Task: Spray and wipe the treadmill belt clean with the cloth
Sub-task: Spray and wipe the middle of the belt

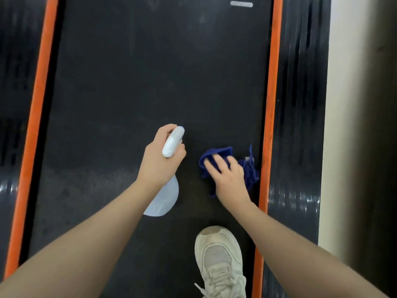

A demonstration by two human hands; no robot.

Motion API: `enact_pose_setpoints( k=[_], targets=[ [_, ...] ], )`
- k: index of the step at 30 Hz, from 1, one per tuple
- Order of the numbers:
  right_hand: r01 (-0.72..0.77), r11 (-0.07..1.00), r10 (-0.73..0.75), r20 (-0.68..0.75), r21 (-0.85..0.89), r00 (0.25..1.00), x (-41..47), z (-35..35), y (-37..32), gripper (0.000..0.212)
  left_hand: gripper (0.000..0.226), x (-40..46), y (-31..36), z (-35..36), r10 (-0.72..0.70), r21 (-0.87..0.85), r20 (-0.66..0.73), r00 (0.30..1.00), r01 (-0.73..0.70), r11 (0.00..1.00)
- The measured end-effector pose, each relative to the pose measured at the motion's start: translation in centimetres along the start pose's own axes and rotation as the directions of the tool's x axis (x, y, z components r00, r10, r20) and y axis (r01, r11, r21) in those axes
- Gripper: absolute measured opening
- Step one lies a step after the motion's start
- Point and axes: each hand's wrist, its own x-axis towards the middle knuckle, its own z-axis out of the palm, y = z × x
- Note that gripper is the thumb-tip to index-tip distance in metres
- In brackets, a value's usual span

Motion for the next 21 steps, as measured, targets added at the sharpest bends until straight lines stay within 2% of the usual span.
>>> enact_pose_setpoints(
  k=[2, 3, 4, 6, 7, 9, 12, 15, 17, 19, 20, 21],
  targets=[
    [0.141, 0.989, -0.142, -0.006, -0.041, 0.99, 0.6, 0.4, 0.6, 0.055, 0.035, 0.3, -0.2, 0.1, -0.024, -0.001, -0.013, 1.0, 0.024, 1.0],
    [0.134, 0.988, -0.135, -0.009, -0.071, 0.991, 1.9, 0.5, 1.2, 0.05, 0.034, 0.4, -0.3, 0.1, -0.038, -0.004, -0.019, 0.999, 0.038, 0.999],
    [0.046, 0.996, -0.048, -0.018, -0.08, 0.999, 3.6, 0.5, 1.8, 0.05, 0.034, 0.5, -0.4, 0.2, -0.046, -0.003, -0.017, 0.999, 0.046, 0.999],
    [-0.229, 0.973, 0.227, -0.05, -0.039, 0.973, 6.4, 0.1, 2.0, 0.051, 0.035, 0.6, -0.6, -0.1, -0.048, 0.012, -0.006, 0.999, 0.048, 0.999],
    [-0.279, 0.96, 0.277, -0.059, -0.033, 0.959, 6.5, 0.1, 1.4, 0.052, 0.036, 0.5, -0.7, -0.4, -0.05, 0.021, -0.007, 0.999, 0.05, 0.999],
    [-0.143, 0.988, 0.136, -0.101, -0.065, 0.986, 4.7, 0.9, -0.1, 0.049, 0.036, 0.0, -1.0, -1.2, -0.051, 0.038, -0.013, 0.999, 0.052, 0.998],
    [0.184, 0.982, -0.185, -0.004, -0.039, 0.983, 2.6, 1.3, -1.6, 0.051, 0.038, -0.9, -2.2, -2.4, -0.085, 0.016, -0.01, 0.996, 0.085, 0.996],
    [0.292, 0.951, -0.288, 0.053, -0.106, 0.956, 5.4, 1.2, -1.3, 0.05, 0.037, -1.1, -3.9, -3.4, -0.122, -0.025, -0.066, 0.99, 0.121, 0.992],
    [0.203, 0.969, -0.201, 0.028, -0.14, 0.979, 9.1, 0.5, -1.3, 0.053, 0.035, -0.9, -5.0, -4.1, -0.142, -0.064, -0.132, 0.981, 0.134, 0.989],
    [0.005, 0.995, 0.009, 0.128, -0.104, 0.992, 12.1, 0.7, -2.3, 0.057, 0.033, -0.8, -5.8, -4.8, -0.171, -0.099, -0.176, 0.969, 0.156, 0.983],
    [-0.047, 0.996, 0.058, 0.156, -0.07, 0.986, 12.5, 0.6, -3.7, 0.058, 0.033, -0.7, -5.9, -5.1, -0.182, -0.107, -0.185, 0.966, 0.164, 0.981],
    [-0.003, 0.999, 0.008, 0.139, -0.035, 0.99, 12.4, 0.3, -5.6, 0.058, 0.032, -0.6, -5.9, -5.5, -0.189, -0.108, -0.191, 0.963, 0.171, 0.979]
  ],
)
